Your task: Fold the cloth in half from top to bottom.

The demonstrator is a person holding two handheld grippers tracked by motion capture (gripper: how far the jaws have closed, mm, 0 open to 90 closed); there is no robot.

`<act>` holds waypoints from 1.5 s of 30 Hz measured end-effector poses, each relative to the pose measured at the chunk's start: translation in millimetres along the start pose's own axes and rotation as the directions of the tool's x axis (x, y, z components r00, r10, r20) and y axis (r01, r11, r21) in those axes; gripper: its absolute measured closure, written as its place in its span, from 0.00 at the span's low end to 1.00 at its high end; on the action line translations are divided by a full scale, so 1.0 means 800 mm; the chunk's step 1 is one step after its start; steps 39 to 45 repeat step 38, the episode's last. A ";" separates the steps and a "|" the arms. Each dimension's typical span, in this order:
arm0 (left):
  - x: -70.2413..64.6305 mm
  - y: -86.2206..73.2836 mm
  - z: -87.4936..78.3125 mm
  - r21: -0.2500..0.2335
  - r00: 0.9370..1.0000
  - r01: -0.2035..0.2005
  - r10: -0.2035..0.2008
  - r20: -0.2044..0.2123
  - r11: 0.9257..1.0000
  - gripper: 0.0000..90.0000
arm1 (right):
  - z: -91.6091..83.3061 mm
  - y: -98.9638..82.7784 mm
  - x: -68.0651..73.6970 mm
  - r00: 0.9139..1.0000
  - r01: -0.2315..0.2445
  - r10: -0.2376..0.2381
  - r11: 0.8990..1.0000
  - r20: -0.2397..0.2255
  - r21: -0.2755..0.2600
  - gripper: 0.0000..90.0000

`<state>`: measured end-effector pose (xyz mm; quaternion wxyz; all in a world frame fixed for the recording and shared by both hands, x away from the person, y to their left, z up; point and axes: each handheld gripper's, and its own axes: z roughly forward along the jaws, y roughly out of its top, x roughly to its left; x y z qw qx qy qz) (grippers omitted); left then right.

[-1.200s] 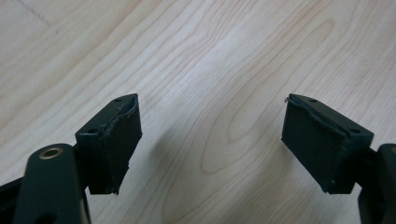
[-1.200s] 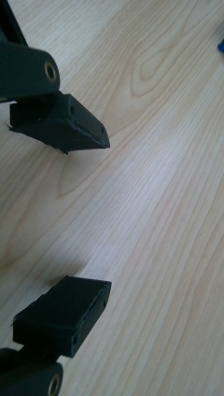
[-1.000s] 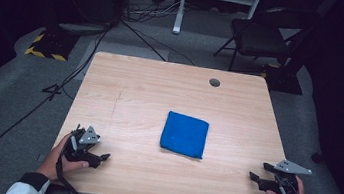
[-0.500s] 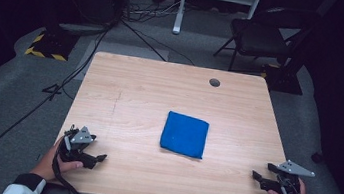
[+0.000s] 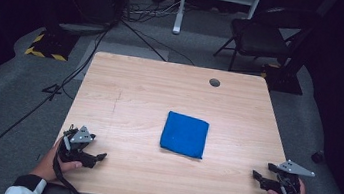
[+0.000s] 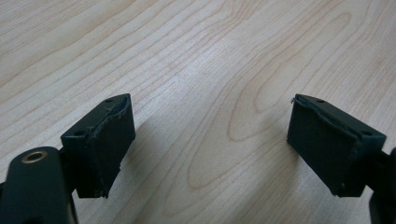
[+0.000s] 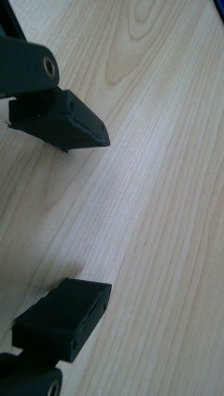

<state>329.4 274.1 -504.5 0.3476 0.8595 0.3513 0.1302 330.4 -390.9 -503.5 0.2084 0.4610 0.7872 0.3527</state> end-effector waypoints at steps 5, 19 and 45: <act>0.001 0.000 0.000 -0.001 1.000 -0.002 0.002 0.005 1.000 0.17 | 0.000 0.000 0.000 1.000 -0.008 0.008 1.000 0.011 0.000 0.27; 0.001 0.000 0.001 -0.003 1.000 0.002 -0.002 0.002 1.000 0.17 | 0.000 0.000 0.000 1.000 -0.020 0.020 1.000 0.018 -0.001 0.28; 0.002 0.001 0.000 0.000 1.000 0.006 -0.006 0.001 1.000 0.17 | 0.000 0.000 -0.001 0.999 -0.023 0.023 1.000 0.023 -0.001 0.28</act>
